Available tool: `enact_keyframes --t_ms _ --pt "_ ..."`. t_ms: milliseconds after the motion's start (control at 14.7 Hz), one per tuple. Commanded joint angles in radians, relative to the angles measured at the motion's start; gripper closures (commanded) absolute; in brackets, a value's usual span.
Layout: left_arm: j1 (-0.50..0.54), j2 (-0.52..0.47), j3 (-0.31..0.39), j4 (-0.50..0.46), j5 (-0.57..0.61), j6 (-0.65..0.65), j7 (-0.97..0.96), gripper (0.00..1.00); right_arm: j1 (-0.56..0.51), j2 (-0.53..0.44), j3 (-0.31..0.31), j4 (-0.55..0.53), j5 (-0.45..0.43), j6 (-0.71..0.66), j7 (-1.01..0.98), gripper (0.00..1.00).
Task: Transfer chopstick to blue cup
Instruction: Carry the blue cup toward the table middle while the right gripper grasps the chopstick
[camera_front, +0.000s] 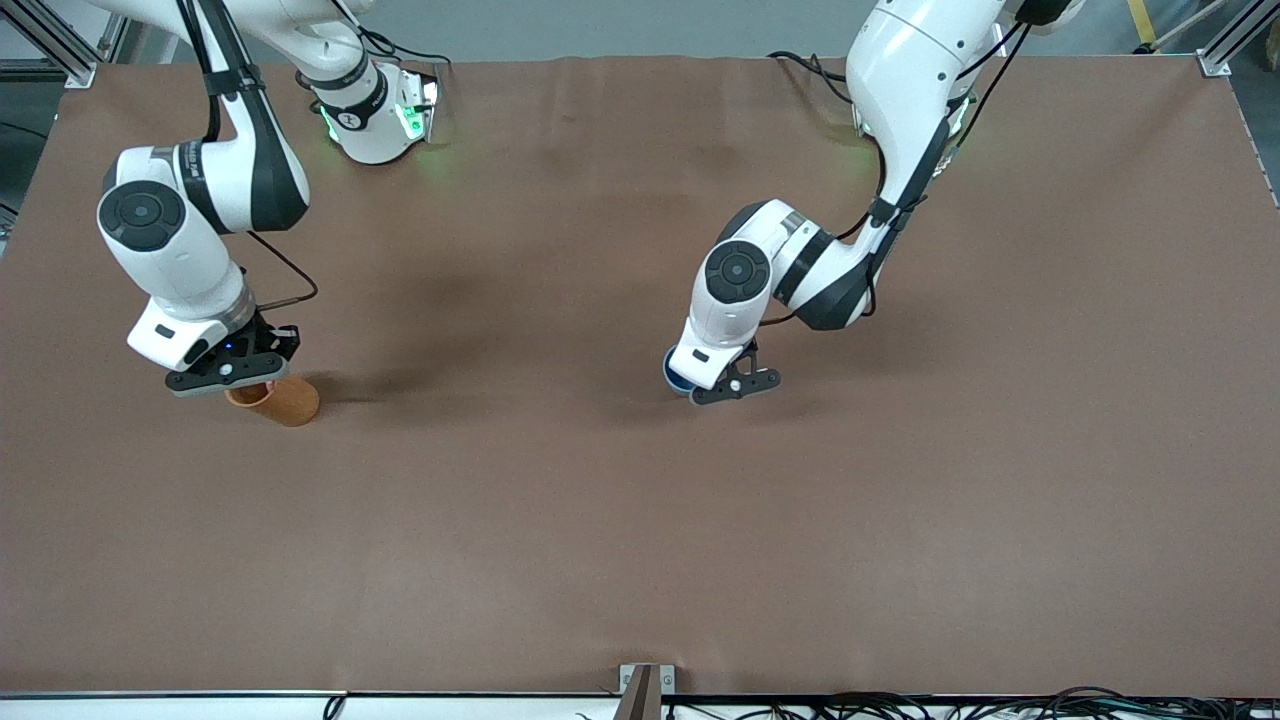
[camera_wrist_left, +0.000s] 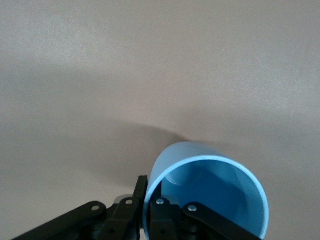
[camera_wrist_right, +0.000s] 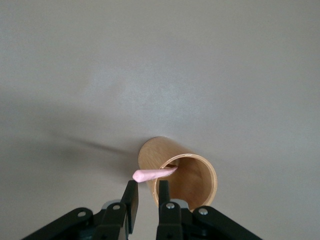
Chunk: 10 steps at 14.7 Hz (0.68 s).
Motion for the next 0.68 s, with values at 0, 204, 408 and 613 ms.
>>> enact_keyframes --t_ms 0,204,408,613 --pt "-0.002 0.002 0.003 -0.001 0.021 0.008 -0.010 0.60 0.005 0.029 0.004 0.034 -0.025 -0.011 0.025 0.76" --pt "0.003 -0.041 0.008 0.005 0.022 -0.020 -0.011 0.00 0.013 0.042 0.004 0.052 -0.025 -0.011 0.029 0.76" --pt "0.032 -0.140 0.012 0.020 0.091 -0.102 0.016 0.00 0.013 0.045 0.004 0.052 -0.025 -0.011 0.025 0.76" --pt "0.157 -0.252 0.005 0.046 0.091 -0.213 0.215 0.00 0.011 0.043 0.004 0.054 -0.025 -0.011 0.026 0.80"
